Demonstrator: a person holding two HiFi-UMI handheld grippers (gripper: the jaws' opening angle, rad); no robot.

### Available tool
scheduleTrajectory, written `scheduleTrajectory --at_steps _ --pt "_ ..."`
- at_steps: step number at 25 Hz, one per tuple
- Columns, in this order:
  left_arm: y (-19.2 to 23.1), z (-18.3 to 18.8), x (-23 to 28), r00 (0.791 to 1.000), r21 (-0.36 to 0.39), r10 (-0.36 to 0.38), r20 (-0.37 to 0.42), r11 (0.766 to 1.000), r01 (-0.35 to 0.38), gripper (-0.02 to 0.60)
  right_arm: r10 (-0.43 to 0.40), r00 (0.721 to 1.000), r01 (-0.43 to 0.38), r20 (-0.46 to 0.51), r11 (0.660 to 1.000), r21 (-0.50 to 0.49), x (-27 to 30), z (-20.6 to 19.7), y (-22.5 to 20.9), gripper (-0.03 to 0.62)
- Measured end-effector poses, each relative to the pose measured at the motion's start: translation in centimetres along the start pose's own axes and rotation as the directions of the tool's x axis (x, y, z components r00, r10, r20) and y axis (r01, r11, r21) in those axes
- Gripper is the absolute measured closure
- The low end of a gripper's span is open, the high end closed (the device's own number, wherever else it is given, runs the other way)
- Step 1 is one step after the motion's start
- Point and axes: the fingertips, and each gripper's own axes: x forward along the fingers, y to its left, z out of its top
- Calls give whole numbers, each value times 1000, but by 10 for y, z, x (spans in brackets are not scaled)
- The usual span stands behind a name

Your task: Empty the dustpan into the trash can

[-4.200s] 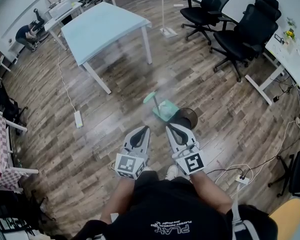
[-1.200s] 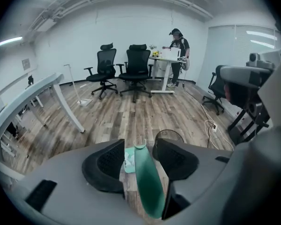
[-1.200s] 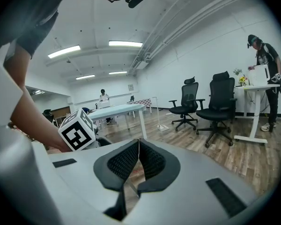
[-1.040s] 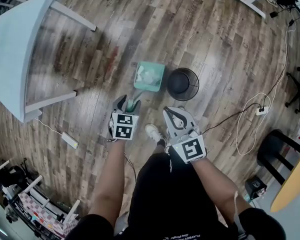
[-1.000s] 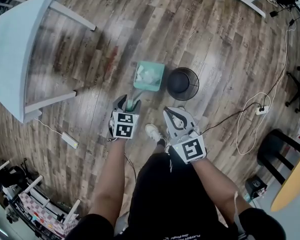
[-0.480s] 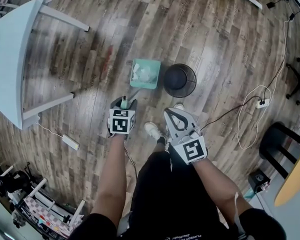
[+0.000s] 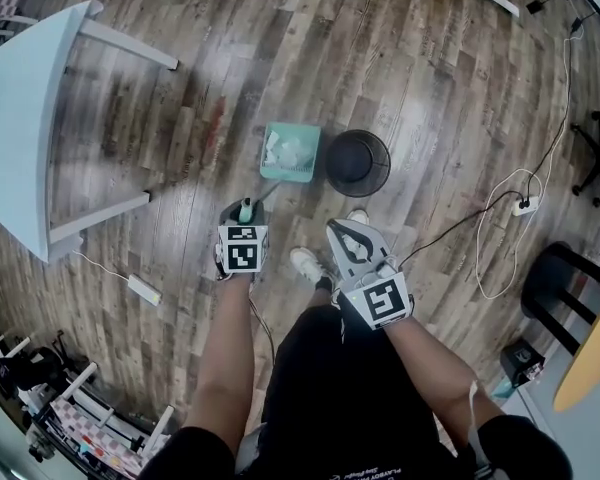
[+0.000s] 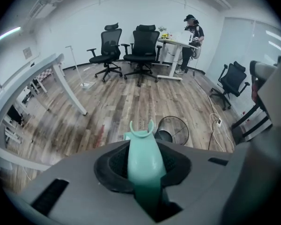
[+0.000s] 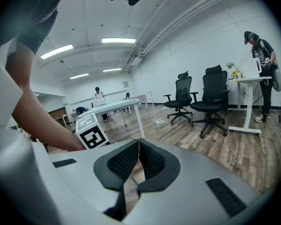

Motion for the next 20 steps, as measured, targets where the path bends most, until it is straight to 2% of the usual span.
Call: scheduleTrajectory --at_steps 10,14,20 --pt "-11 -17 -57 995 12 64 74 998 -65 485 -46 999 47 22 998 -35 -32 15 10 569" --pt "-13 -29 -94 991 -10 72 109 997 -71 485 -130 991 131 38 991 -28 -54 27 8 571" --pt "-19 -43 -148 975 0 74 208 997 -76 485 -256 963 263 84 961 -88 -98 51 2 570"
